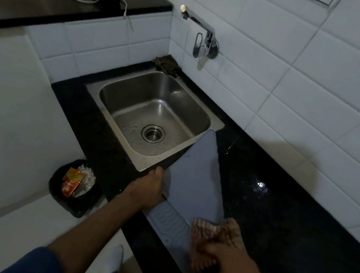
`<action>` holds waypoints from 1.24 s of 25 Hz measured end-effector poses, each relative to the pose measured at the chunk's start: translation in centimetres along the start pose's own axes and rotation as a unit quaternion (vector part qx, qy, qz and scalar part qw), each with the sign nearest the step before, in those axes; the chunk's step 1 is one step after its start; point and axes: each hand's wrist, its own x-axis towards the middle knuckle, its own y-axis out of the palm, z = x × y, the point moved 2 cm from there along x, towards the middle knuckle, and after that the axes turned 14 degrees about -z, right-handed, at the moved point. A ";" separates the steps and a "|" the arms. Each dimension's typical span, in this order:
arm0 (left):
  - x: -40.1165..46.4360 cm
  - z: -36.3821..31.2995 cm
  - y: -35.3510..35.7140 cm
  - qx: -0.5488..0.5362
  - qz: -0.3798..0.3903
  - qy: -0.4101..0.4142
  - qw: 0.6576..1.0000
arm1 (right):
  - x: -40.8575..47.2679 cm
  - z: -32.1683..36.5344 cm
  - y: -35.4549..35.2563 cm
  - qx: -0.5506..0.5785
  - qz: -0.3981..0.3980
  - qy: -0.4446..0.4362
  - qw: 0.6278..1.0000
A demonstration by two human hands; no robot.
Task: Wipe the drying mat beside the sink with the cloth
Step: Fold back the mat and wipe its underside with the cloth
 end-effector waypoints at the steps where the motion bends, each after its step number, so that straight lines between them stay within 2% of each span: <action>1: 0.1 0.0 0.1 0.008 0.004 0.005 1.000 | -0.9 -1.3 -1.1 -0.010 -0.035 0.023 0.999; 2: 0.1 0.2 0.1 0.014 0.002 0.012 1.000 | -1.7 -1.4 -3.0 -0.022 -0.010 -0.005 1.000; 3: 0.1 0.4 0.2 0.021 -0.005 0.022 1.000 | -2.3 -1.5 -5.6 -0.092 0.018 -0.078 0.993; 4: 0.1 0.6 0.4 0.029 -0.016 0.034 0.999 | -1.4 -0.8 -8.4 -0.111 -0.013 -0.062 0.992; 5: 0.0 0.9 0.5 0.039 -0.028 0.049 0.998 | -0.4 0.5 -11.1 -0.099 -0.019 -0.008 0.995; 9: -0.4 1.9 1.3 0.066 -0.042 0.104 0.992 | 8.0 4.4 -14.8 -0.022 -0.170 0.034 0.985; 11: -0.6 2.4 1.3 0.069 -0.040 0.125 0.989 | 14.2 7.6 -14.0 -0.029 -0.250 0.002 0.968; 13: -0.7 2.8 1.6 0.083 -0.057 0.159 0.982 | 19.2 8.7 -11.4 -0.027 -0.276 -0.032 0.960; 16: -0.7 3.5 2.3 0.121 -0.092 0.198 0.969 | 22.2 7.5 -5.7 -0.064 -0.176 -0.052 0.981; 18: -0.6 3.6 2.1 0.153 -0.110 0.204 0.961 | 21.7 8.8 -1.1 -0.079 -0.195 -0.029 0.977; 20: -0.6 3.6 1.6 0.164 -0.103 0.183 0.964 | 19.5 10.4 1.5 -0.068 -0.241 0.053 0.967; 21: -0.6 3.4 1.5 0.171 -0.092 0.175 0.965 | 17.9 10.3 2.0 -0.058 -0.259 0.042 0.963; 23: -0.7 3.0 1.4 0.180 -0.069 0.172 0.966 | 14.4 8.7 2.0 -0.072 -0.143 -0.112 0.981; 24: -0.7 2.9 1.4 0.182 -0.060 0.170 0.967 | 12.3 7.3 1.1 -0.049 -0.092 -0.135 0.985; 25: -0.7 2.7 1.3 0.182 -0.056 0.168 0.967 | 10.2 5.2 0.4 -0.053 -0.075 -0.161 0.983; 28: -0.5 1.9 0.9 0.216 -0.057 0.173 0.959 | 4.4 0.8 -1.7 -0.057 -0.072 -0.149 0.985; 31: -1.0 1.5 1.2 0.220 -0.060 0.177 0.958 | -0.2 1.2 -6.9 -0.069 0.023 -0.137 0.988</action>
